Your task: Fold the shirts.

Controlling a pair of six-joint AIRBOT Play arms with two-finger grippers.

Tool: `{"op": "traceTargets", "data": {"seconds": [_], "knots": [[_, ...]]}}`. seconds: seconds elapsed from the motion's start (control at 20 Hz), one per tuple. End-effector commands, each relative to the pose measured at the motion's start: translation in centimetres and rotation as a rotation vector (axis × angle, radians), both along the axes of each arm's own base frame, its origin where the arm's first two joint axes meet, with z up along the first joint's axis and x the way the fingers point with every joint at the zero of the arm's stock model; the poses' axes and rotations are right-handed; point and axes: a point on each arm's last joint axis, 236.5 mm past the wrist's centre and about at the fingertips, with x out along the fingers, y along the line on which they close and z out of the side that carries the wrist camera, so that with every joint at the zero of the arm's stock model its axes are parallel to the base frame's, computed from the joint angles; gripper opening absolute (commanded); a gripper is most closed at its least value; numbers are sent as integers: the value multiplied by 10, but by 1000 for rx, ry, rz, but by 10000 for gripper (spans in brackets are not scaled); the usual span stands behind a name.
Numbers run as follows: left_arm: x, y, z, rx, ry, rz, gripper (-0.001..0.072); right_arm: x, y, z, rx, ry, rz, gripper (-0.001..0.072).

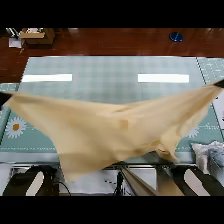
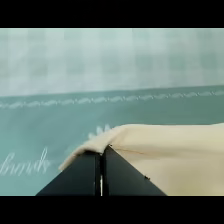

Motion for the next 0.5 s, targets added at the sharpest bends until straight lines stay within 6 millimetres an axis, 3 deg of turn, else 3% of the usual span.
{"op": "traceTargets", "data": {"seconds": [0.0,0.1,0.2,0.3,0.45], "knots": [[90,5,-52,-43,-27,16,20,89,-4,-52,182,-9,-47,34],[132,10,-72,-73,-43,56,20,147,-10,-58,282,-128,-109,34],[168,8,-90,-157,-69,102,20,189,-14,-69,363,-192,-166,34],[196,6,-113,-240,-67,154,20,220,-14,-92,328,-237,-193,34],[215,7,-155,-285,-6,200,21,255,-10,-130,233,-284,-208,34]]}}
